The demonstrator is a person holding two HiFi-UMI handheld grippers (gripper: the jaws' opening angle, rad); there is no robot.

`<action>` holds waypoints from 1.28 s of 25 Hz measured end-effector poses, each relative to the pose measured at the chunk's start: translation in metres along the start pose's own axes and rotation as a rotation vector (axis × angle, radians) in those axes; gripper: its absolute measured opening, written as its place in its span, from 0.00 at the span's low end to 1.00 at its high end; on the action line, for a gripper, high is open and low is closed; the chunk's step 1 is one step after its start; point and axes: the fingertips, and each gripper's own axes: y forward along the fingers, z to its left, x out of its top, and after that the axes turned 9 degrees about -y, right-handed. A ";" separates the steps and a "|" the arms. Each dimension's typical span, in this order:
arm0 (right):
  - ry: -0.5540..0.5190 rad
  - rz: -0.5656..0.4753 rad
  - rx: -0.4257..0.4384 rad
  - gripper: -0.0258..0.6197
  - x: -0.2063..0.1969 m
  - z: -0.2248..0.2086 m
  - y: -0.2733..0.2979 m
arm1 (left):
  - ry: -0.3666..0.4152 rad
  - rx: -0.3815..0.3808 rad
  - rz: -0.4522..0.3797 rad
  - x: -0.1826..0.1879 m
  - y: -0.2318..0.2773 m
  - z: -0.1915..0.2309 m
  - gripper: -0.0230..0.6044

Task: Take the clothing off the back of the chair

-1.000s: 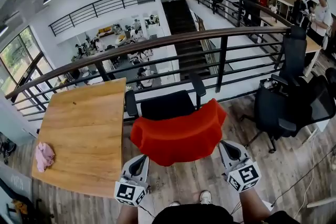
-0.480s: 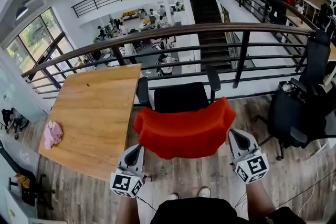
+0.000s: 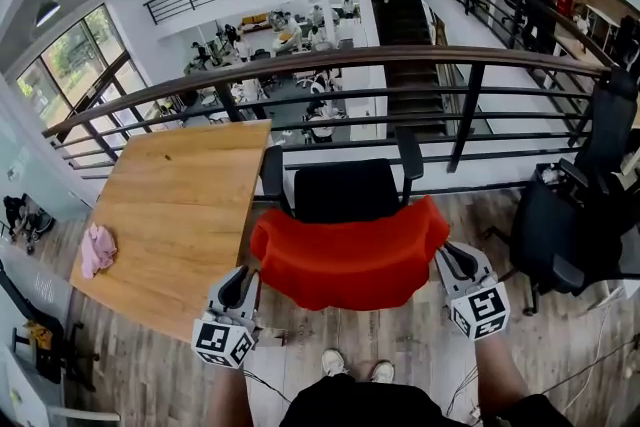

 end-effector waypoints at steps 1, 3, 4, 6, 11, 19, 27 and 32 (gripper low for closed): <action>-0.003 0.011 0.003 0.16 -0.002 -0.003 0.004 | 0.001 -0.003 0.010 -0.001 0.006 0.005 0.20; -0.030 0.036 0.011 0.23 -0.007 -0.009 0.013 | 0.005 -0.006 0.032 -0.006 0.018 0.018 0.28; -0.046 0.048 0.015 0.26 -0.009 -0.013 0.018 | 0.006 -0.010 0.044 -0.009 0.025 0.023 0.29; -0.057 0.071 0.026 0.31 -0.015 -0.018 0.030 | 0.015 -0.031 0.074 -0.015 0.040 0.032 0.39; -0.062 0.113 0.064 0.41 -0.029 -0.021 0.057 | 0.036 -0.110 0.155 -0.033 0.071 0.042 0.55; -0.056 0.068 0.141 0.47 -0.022 -0.016 0.089 | 0.075 -0.217 0.181 -0.039 0.111 0.035 0.60; -0.068 0.047 0.168 0.41 -0.019 -0.009 0.093 | 0.034 -0.253 0.171 -0.040 0.120 0.018 0.39; -0.068 0.030 0.125 0.27 -0.020 -0.006 0.084 | 0.059 -0.242 0.151 -0.038 0.115 0.019 0.24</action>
